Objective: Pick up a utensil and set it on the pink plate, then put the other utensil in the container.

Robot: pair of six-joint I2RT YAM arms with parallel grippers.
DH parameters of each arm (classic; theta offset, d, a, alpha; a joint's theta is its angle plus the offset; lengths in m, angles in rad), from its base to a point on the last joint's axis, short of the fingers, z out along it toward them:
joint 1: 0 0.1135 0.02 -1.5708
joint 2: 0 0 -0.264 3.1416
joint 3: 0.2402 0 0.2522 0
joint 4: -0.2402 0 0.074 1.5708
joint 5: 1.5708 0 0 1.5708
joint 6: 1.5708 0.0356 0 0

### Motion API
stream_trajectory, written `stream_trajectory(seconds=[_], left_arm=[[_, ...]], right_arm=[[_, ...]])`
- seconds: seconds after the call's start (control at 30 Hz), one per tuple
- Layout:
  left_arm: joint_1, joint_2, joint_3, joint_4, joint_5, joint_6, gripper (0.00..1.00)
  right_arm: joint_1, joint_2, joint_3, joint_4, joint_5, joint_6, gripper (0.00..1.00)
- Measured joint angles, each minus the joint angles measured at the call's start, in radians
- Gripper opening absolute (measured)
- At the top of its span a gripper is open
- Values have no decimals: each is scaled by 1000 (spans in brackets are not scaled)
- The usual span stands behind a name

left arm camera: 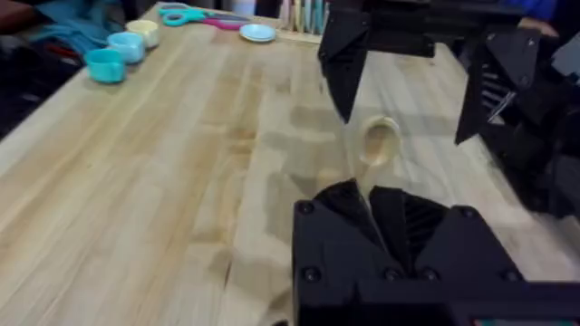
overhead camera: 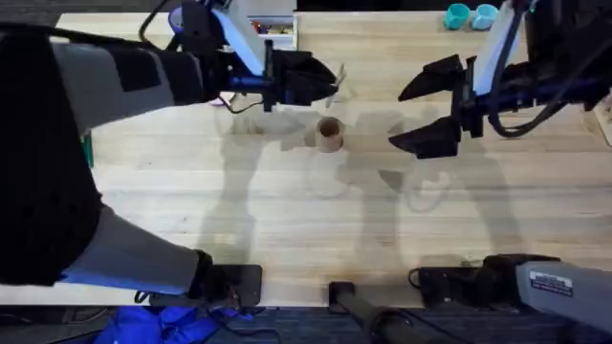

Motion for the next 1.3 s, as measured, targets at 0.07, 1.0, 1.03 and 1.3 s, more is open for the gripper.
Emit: stream_trajectory(seconds=[0.07,1.0,1.03,1.3], left_arm=[[-18,0,0,22,4,-25,42],[-23,145,0,-97,123,123,42],[-23,145,0,-100,123,134,42],[-23,150,0,-99,124,194,42]], right_arm=[[0,0,0,-3,8,0,996],[0,0,0,-7,14,0,996],[0,0,0,-7,14,0,996],[0,0,0,-7,14,0,996]])
